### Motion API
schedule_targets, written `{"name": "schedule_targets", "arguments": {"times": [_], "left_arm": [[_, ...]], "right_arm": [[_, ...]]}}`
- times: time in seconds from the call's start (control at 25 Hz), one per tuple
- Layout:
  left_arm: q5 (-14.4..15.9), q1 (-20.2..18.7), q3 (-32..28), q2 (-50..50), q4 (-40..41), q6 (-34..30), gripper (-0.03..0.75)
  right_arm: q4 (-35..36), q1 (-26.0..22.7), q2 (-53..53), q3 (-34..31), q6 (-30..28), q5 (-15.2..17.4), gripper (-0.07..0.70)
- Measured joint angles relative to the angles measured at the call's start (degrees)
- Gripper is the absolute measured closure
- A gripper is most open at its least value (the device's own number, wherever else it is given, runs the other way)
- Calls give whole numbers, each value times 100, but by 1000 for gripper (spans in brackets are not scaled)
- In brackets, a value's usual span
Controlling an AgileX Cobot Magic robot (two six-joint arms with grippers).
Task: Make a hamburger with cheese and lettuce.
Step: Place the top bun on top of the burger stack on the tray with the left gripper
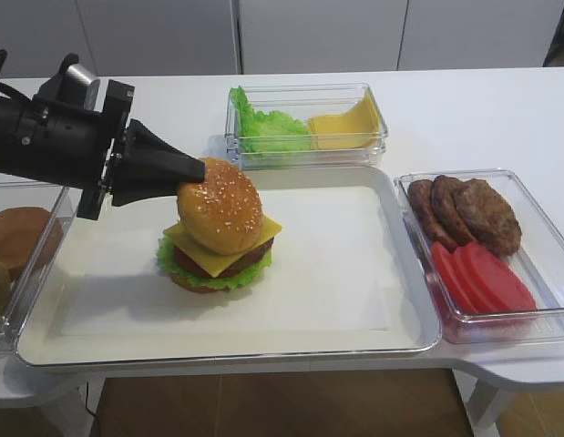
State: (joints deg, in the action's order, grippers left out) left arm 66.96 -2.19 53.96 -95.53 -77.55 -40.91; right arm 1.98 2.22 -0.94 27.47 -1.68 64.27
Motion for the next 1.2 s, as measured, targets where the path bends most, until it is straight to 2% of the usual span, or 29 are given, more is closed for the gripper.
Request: {"name": "schedule_targets", "arguments": {"times": [0.4, 0.44, 0.48, 0.6, 1.2], "left_arm": [[0, 0, 0, 0, 75, -14, 618], [0, 0, 0, 0, 82, -14, 612], [0, 0, 0, 0, 82, -14, 605], [0, 0, 0, 0, 82, -14, 583], [0, 0, 0, 0, 243, -14, 487]], "right_arm": [[0, 0, 0, 0, 0, 0, 166], [0, 0, 0, 0, 0, 0, 166], [0, 253, 0, 0, 0, 0, 166], [-12, 15, 0, 0, 0, 0, 166], [-12, 6, 0, 0, 0, 0, 166]]}}
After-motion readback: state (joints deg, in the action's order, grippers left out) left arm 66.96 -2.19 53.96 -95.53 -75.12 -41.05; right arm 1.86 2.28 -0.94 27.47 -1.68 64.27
